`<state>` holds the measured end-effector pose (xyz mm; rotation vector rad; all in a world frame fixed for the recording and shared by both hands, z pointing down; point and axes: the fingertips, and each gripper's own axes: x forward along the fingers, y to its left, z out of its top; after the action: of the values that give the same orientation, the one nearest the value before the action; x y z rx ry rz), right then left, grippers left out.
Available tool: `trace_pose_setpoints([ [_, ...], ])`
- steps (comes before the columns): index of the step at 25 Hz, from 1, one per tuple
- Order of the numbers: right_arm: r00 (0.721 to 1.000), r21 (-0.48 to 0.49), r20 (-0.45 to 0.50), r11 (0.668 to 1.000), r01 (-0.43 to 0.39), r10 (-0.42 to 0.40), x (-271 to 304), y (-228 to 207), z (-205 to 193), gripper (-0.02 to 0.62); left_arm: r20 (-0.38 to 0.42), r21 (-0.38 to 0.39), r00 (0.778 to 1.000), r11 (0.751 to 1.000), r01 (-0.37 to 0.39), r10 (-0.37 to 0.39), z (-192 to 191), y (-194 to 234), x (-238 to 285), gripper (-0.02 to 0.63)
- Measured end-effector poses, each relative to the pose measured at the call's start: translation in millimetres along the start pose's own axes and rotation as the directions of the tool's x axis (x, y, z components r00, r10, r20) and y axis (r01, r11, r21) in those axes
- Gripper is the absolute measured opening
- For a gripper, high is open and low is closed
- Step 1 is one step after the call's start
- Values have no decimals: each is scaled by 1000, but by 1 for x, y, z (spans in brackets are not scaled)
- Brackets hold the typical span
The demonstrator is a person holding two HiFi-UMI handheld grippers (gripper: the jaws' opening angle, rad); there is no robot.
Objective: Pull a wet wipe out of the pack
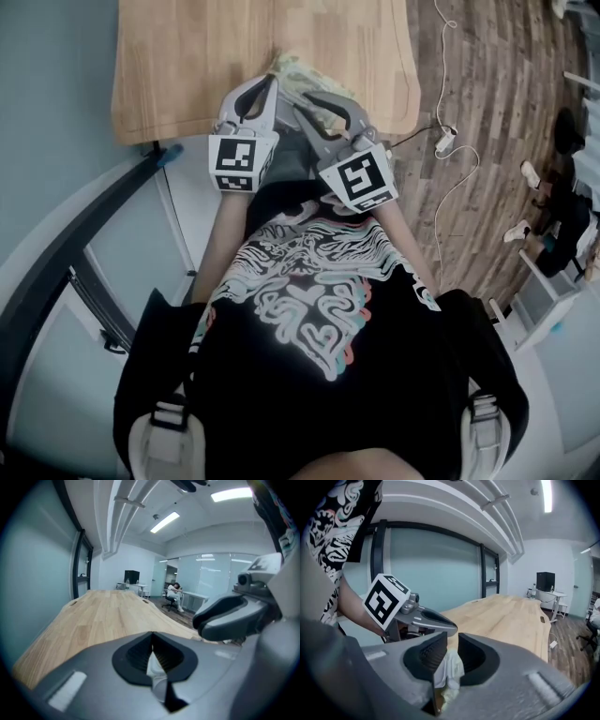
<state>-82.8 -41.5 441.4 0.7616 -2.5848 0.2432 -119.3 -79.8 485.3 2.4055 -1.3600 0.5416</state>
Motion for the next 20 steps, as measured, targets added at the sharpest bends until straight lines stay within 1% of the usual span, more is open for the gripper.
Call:
trace_pose_setpoints([
  [3,997,-56,-83,998,3,-8,9,-6,-20,72,-30,-24,1000,1000,-4,3,-7,-1,3,-9],
  [4,994,-74,-107,997,7,-15,11,-9,-26,71,-46,-13,999,1000,6,-6,-11,-3,5,-9],
  [7,987,-102,-156,995,23,-39,12,-16,-40,71,-126,73,991,996,58,-49,-27,-16,14,-9],
  [9,983,-100,-181,995,23,-41,11,-20,-52,69,-165,95,983,991,96,-80,-33,-26,21,-9],
  [13,975,-80,-220,997,22,-39,7,-27,-70,70,-194,71,970,984,162,-146,-34,-43,30,-9],
  [17,970,-65,-243,998,1,-17,3,-28,-83,70,-251,82,956,980,179,-153,-41,-52,36,-9],
  [20,968,-71,-253,997,-18,-1,3,-29,-90,70,-298,22,935,978,206,-191,-48,-57,38,-8],
])
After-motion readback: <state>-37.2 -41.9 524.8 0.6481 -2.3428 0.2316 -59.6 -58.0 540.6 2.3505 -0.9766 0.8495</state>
